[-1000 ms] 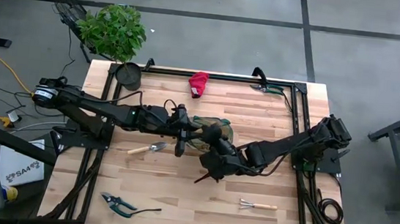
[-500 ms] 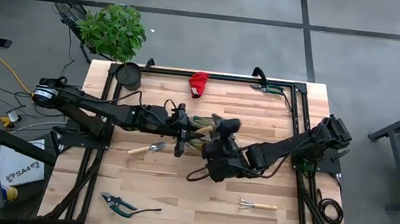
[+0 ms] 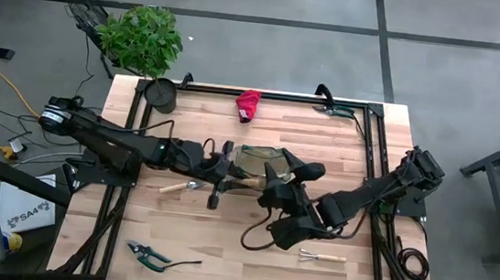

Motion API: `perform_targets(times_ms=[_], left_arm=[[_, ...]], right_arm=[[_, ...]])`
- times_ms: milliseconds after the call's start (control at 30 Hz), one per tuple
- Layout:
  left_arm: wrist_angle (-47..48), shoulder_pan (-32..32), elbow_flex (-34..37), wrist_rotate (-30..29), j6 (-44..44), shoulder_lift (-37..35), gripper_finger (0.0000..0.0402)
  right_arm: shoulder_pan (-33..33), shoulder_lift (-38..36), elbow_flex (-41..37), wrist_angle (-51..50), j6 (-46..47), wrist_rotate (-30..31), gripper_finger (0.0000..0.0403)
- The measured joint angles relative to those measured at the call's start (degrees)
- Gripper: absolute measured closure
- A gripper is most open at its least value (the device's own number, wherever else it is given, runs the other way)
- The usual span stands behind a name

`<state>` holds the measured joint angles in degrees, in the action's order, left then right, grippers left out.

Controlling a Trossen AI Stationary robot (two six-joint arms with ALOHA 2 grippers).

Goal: Pick & Place Garden tools in Gardening bag
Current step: Put the right trowel into the gardening bag

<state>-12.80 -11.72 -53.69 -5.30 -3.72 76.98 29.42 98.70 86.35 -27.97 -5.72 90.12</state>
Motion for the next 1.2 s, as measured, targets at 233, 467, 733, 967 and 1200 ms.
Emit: perform_targets(times_ms=[233,467,733,967,1200], left_arm=[[-0.1,-2.3,0.0,-0.2,-4.8,-5.3,0.0338],[-0.5,-3.1,0.9,3.1,-8.2,-11.4,0.0338],[-10.1,-2.9,9.1,9.4,-9.6,-16.9,0.0338],[-34.6,-2.9,21.2,16.1,-8.6,-15.8,0.0338],[-50.8,-2.9,28.1,20.1,-9.5,-10.0,0.0338]], right_arm=[[0.6,-0.1,0.0,-0.1,12.3,-0.1,0.0092],[-0.2,-0.1,0.0,-2.2,24.5,-12.3,0.0092],[-3.4,-0.1,0.0,-21.0,47.6,-24.6,0.0092],[-3.0,-0.1,0.0,-28.6,56.1,-24.6,0.0097],[-3.0,-0.1,0.0,-29.5,56.5,-24.1,0.0098]])
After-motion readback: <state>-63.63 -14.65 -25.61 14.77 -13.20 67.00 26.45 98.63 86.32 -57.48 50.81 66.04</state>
